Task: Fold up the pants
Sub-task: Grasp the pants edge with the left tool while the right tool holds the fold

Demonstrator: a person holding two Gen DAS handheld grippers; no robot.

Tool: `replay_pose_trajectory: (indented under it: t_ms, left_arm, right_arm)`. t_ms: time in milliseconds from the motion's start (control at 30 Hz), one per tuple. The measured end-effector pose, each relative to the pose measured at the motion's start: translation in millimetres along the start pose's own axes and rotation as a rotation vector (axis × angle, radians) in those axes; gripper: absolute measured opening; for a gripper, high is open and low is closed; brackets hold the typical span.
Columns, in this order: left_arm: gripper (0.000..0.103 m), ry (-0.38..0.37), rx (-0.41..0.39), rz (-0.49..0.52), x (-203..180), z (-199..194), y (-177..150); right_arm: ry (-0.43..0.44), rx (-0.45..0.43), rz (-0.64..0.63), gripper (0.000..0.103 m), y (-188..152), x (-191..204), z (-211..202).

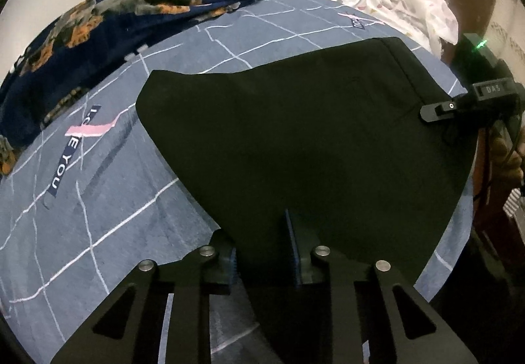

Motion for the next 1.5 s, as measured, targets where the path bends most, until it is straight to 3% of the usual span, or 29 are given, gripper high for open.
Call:
replay_pose_trajectory:
  t_ms: [700, 1100, 1500]
  left_arm:
    - [0.021, -0.002, -0.026, -0.021, 2, -5, -2]
    - [0.016, 0.012, -0.055, -0.06, 24, -24, -6]
    - [0.015, 0.054, -0.073, -0.112, 60, -47, -26]
  right_arm:
    - [0.02, -0.022, 0.027, 0.03, -4, 1, 1]
    - [0.123, -0.041, 0.041, 0.027, -16, 26, 10]
    - [0.148, -0.002, 0.029, 0.026, -26, 55, 48]
Point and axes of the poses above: each gripper's, at about its wrist camera, not at the fingertips, and z roughly the way its jaws point, x to its left, y to its top, the point moved 1 cm from there along z, roughly the way its jaws point, and after that the axes turned 11 degrees about y, right-handed, at the moved point
